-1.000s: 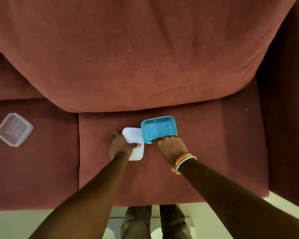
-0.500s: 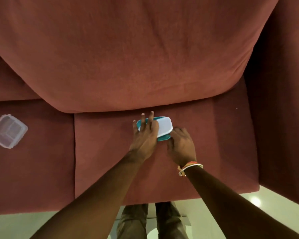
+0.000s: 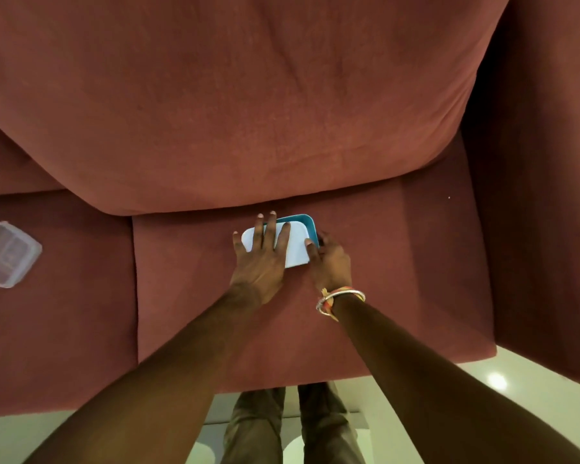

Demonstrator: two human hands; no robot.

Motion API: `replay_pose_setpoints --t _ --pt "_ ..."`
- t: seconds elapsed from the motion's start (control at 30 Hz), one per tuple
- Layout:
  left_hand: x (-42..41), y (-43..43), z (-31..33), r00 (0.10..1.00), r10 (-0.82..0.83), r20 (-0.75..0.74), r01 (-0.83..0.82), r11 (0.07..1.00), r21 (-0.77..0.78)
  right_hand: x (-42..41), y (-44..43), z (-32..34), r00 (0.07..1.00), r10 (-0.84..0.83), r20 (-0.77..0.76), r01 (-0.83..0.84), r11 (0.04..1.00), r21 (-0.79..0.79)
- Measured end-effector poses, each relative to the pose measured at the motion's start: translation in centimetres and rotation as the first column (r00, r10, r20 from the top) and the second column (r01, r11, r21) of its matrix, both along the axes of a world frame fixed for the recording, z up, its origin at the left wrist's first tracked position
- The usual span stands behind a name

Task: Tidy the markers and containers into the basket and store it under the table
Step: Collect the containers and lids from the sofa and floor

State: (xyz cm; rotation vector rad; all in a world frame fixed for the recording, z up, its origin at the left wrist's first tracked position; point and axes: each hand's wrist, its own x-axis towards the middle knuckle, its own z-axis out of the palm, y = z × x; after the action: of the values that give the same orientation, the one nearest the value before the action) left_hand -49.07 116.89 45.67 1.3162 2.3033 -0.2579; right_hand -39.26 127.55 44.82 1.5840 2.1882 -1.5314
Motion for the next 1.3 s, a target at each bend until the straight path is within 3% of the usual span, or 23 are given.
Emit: replay_pose_setpoints --t 0.13,0.37,0.57,0.8,0.97,1.07,1.3 --pt "-0.5 0.5 -0.5 0.988 0.064 0.137 -0.078 0.992 0.099 -0.3 1.0 -0.3 0.995 0.057 0.080 -0.058 0.998 0.016" --pt "-0.7 1.0 -1.0 0.996 0.036 -0.081 -0.033 0.999 0.033 0.3 1.6 -0.8 0.995 0.077 0.070 -0.076 0.997 -0.021" --pt "-0.1 1.2 0.3 0.977 0.193 -0.089 -0.178 0.972 0.154 -0.1 2.0 0.8 0.996 0.082 0.023 -0.084 0.991 0.104" --pt "0.2 0.6 7.8 0.944 0.328 -0.025 -0.310 0.913 0.264 -1.1 1.8 7.7 0.995 0.040 -0.090 -0.029 0.993 0.118" --pt "0.5 -1.1 15.6 0.956 0.292 -0.018 -0.265 0.891 0.368 -2.9 1.2 15.1 0.972 -0.027 -0.235 -0.019 0.981 -0.194" --pt "1.0 -3.0 20.0 0.954 0.296 -0.046 -0.251 0.874 0.416 -2.5 0.4 19.1 0.943 0.090 -0.320 -0.152 0.973 -0.174" --pt "2.2 -9.2 26.1 0.945 0.310 -0.107 -0.209 0.821 0.532 -2.9 -4.6 27.4 0.876 0.193 -0.442 -0.255 0.963 -0.084"
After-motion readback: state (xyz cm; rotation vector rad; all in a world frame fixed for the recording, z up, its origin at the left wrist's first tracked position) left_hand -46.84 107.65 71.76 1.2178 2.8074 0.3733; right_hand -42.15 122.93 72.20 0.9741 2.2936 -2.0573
